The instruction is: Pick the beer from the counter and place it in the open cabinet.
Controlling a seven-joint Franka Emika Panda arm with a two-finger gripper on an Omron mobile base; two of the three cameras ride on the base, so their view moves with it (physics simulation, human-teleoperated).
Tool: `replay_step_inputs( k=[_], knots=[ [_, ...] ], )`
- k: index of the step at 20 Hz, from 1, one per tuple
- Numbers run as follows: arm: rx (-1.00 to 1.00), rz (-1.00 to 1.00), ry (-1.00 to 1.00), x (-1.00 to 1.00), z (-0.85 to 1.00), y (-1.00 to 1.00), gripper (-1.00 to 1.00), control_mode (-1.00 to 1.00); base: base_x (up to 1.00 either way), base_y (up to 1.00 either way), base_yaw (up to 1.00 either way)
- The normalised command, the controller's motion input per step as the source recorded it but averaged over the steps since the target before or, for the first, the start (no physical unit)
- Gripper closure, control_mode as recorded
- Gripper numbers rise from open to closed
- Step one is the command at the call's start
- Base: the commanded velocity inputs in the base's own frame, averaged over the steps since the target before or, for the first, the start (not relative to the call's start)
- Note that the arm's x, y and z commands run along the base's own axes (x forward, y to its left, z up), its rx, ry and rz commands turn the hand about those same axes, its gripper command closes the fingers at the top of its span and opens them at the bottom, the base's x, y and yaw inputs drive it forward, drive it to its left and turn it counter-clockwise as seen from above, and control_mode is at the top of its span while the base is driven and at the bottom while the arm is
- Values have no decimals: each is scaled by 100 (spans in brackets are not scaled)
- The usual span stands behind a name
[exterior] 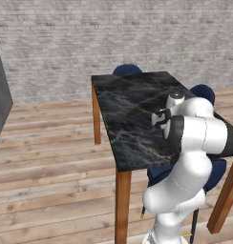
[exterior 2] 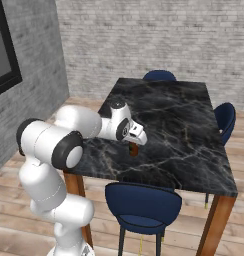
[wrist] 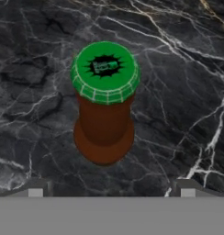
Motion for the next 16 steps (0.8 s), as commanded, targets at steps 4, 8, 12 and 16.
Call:
replay_step_inputs(
  k=[4, 8, 12, 16],
  knots=[
    [0, -1, 0, 13, -11, 0, -100, -100, 0, 0, 0],
    [0, -1, 0, 14, -8, 0, -100, -100, 0, 0, 0],
    [0, -1, 0, 12, -8, 0, -100, -100, 0, 0, 0],
    [0, -1, 0, 13, -8, 0, -100, -100, 0, 0, 0]
  ],
)
